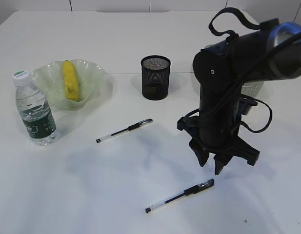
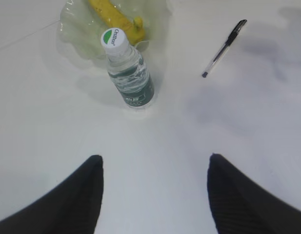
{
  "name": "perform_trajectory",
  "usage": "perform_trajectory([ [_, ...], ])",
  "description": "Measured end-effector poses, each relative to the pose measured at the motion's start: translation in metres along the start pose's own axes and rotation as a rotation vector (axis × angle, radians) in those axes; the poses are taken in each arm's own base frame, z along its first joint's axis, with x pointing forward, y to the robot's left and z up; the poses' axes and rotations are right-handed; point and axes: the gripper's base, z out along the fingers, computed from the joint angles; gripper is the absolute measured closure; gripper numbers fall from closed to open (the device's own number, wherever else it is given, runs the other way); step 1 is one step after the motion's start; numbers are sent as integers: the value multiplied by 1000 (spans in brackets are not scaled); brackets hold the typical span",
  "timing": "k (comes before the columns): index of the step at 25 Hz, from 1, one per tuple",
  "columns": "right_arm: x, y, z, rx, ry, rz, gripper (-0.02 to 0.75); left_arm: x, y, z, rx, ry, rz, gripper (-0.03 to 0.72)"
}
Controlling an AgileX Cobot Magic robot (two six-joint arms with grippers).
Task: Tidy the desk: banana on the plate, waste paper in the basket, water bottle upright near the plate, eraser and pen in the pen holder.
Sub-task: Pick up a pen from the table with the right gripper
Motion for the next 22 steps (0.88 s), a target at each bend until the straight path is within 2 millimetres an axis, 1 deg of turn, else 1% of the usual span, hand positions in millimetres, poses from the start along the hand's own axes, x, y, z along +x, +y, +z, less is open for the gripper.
perform_trajectory([
  [6,0,-1,1,10,-6,-20,471,0,0,0,0,4,0,214],
  [10,1,-4,4,28,2,-28,471,0,0,0,0,4,0,214],
  [14,10,-7,11,42,25,-37,471,0,0,1,1,8,0,214],
  [18,22,0,12,-9,33,-38,471,-1,0,5,2,23,1,214],
  [22,24,5,11,-52,36,-31,471,-1,0,6,3,34,2,214],
])
